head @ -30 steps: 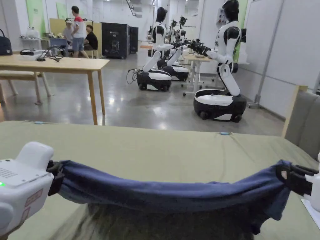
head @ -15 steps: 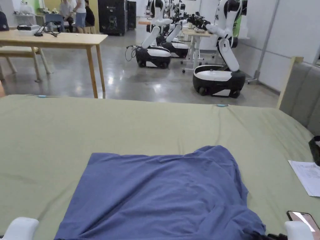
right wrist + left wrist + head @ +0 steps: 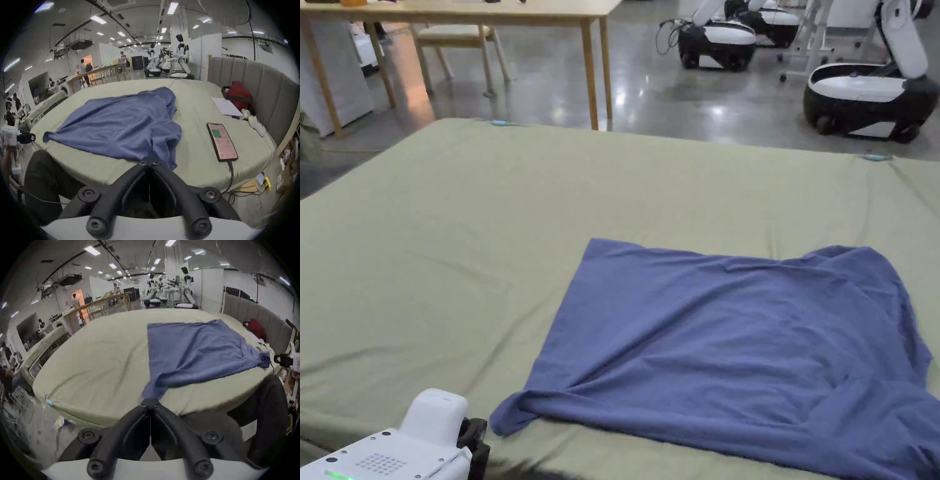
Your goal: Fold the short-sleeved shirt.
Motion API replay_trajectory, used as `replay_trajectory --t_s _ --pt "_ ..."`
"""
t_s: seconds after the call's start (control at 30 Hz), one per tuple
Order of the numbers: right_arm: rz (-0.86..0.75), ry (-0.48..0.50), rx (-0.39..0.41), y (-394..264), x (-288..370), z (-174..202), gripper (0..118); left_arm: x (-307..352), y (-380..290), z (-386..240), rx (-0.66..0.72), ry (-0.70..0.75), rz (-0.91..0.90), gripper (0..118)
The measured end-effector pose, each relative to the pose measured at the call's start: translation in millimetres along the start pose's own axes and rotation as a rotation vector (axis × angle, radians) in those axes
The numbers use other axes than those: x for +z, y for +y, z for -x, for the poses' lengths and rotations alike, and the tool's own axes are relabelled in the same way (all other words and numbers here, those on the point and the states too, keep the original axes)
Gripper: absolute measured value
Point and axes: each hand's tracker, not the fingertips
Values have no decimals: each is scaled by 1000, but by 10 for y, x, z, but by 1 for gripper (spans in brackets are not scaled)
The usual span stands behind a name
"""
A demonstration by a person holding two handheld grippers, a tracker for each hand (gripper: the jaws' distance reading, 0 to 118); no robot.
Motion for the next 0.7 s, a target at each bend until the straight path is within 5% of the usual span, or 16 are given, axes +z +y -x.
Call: replay_trajectory --t_s 0.07,0.1,0.13,0.17,0.23,0.47,0.5,0.57,0.6,0.63,0.67,0.7 --pt "13 2 -9 -11 -41 -51 1 -82 32 -13 22 6 7 21" --pt "23 -5 -17 5 -68 -65 0 -124 47 10 24 7 5 55" --pt "30 -9 -20 5 -95 -85 0 -181 76 31 27 1 10 107" --pt "40 -10 -19 6 -125 -107 1 -240 88 -1 24 -4 20 118" --pt "62 -27 -12 3 -194 -149 1 -334 159 -27 -30 -13 -74 116" --pt "104 -52 35 34 -244 -149 1 -726 346 -127 -57 11 39 101" --pt "99 -50 40 53 -245 -162 1 -766 371 -130 -47 -4 52 87" --pt "80 -46 40 67 -227 -180 8 -830 413 -131 -60 -34 77 11" --pt "73 -55 46 73 -229 -184 27 -828 409 -150 -56 -34 63 6" --pt "76 -68 65 90 -242 -188 76 -823 424 -176 -54 -28 57 5" --pt "93 -75 89 88 -270 -186 111 -818 439 -187 -70 -21 57 5" --pt "84 -79 114 72 -264 -173 118 -819 431 -197 -74 -17 58 5"
